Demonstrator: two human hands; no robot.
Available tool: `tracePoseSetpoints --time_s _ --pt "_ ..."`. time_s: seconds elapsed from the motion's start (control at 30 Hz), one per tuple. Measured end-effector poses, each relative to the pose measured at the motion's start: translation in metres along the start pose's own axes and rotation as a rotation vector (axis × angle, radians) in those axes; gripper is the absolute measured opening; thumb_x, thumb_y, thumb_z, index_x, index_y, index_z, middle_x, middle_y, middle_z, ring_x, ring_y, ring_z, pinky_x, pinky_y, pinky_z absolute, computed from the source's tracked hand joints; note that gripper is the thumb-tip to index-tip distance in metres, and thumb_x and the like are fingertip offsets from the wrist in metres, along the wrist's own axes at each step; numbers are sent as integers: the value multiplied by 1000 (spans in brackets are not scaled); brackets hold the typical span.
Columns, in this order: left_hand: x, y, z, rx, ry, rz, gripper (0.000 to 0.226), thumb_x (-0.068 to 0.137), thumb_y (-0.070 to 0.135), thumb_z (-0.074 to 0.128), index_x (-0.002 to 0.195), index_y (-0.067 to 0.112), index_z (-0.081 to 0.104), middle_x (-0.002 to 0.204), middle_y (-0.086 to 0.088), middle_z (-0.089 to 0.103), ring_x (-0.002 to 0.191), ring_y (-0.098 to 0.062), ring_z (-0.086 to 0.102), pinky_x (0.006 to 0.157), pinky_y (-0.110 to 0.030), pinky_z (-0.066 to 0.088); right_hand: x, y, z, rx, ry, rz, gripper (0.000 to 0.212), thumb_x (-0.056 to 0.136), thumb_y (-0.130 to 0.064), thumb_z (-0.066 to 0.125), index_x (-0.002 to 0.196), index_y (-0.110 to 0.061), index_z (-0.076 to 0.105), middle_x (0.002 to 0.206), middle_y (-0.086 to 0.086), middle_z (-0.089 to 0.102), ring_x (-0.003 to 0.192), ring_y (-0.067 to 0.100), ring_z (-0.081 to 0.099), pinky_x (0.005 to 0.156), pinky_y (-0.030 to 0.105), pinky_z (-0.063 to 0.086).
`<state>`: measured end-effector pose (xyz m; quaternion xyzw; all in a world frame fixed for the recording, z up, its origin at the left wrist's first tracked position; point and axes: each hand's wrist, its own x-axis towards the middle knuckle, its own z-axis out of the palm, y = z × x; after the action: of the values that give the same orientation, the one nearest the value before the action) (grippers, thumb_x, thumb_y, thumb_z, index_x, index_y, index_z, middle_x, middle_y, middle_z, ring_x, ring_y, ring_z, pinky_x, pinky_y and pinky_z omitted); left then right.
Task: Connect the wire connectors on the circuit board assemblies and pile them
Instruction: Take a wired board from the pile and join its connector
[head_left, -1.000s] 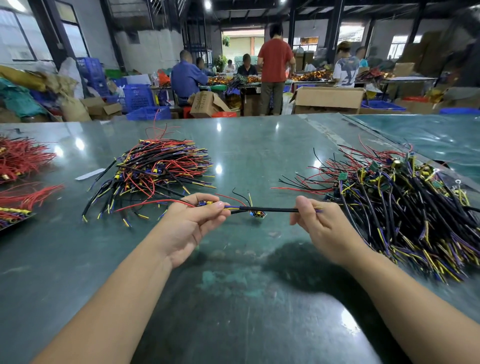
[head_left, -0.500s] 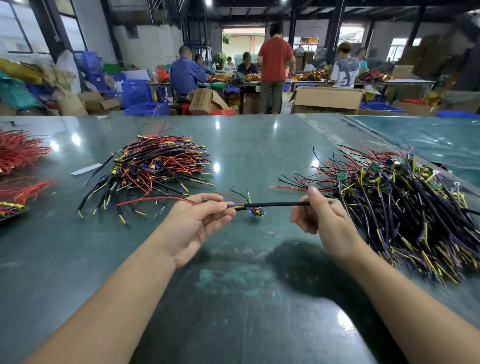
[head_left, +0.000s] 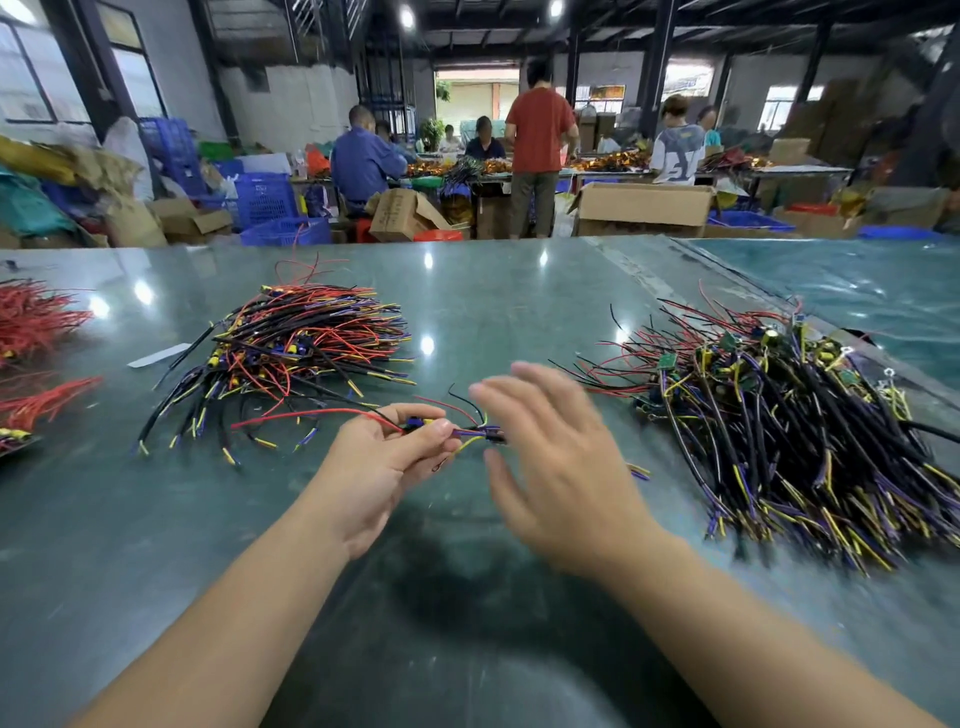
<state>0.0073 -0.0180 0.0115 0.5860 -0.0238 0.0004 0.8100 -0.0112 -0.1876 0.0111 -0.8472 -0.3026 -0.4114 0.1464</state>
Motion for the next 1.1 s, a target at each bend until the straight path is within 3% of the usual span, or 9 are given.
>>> tracePoseSetpoints --time_s 0.17,0.3,0.43,0.5,0.6,0.7,0.77,0.9,1.1 --pt "-4 -1 2 33 -83 11 15 80 0 62 94 1 61 80 -13 70 69 -13 69 64 -19 55 -3 -6 4 54 -253 126 32 95 -22 49 125 -13 57 112 4 64 97 30 63 70 41 52" --pt "-6 0 5 92 -88 -18 30 65 18 69 93 10 63 75 -8 72 60 -10 67 57 -19 54 -5 5 6 259 -332 185 30 100 -29 41 122 -17 59 112 4 64 98 34 61 78 45 49" --pt "-6 1 3 96 -65 -22 55 58 35 73 110 20 62 89 0 74 72 -16 71 55 -23 54 -4 16 2 325 -168 232 21 97 -21 51 107 -10 67 96 2 69 85 26 64 76 39 50" --pt "-5 1 1 101 -65 -8 60 58 41 72 114 22 60 100 -2 74 77 -17 72 55 -23 54 -3 28 -4 366 -1 385 16 95 -15 56 98 -6 70 72 -10 62 66 6 53 67 24 44" --pt "-4 2 1 103 -87 -2 59 63 43 68 118 24 57 102 -3 73 76 -15 71 57 -21 54 -2 53 -24 327 215 662 18 95 -15 55 89 -6 69 57 -14 50 57 4 44 54 15 31" --pt "-5 2 1 110 -100 4 55 66 41 67 117 22 58 96 -4 74 73 -16 70 60 -22 55 -3 86 -47 90 365 816 24 99 -16 47 92 -3 66 72 7 63 69 24 57 60 29 28" --pt "-6 2 1 108 -102 7 54 65 40 68 116 22 59 94 -4 74 72 -16 70 61 -22 56 -8 105 -55 -112 258 921 25 98 -9 42 114 2 59 101 20 63 92 35 56 74 33 33" --pt "-4 3 -3 114 -85 16 51 68 39 65 116 22 59 92 -4 74 73 -15 69 65 -23 55 -20 111 -50 -426 -57 1080 59 87 -5 48 143 1 29 143 22 33 126 37 29 103 44 24" --pt "-2 0 -6 175 -43 33 31 79 29 63 109 20 64 85 -2 74 70 -12 68 71 -28 53 -15 90 -35 -428 -49 742 41 76 -8 61 117 -15 63 133 12 48 117 27 25 91 41 20"
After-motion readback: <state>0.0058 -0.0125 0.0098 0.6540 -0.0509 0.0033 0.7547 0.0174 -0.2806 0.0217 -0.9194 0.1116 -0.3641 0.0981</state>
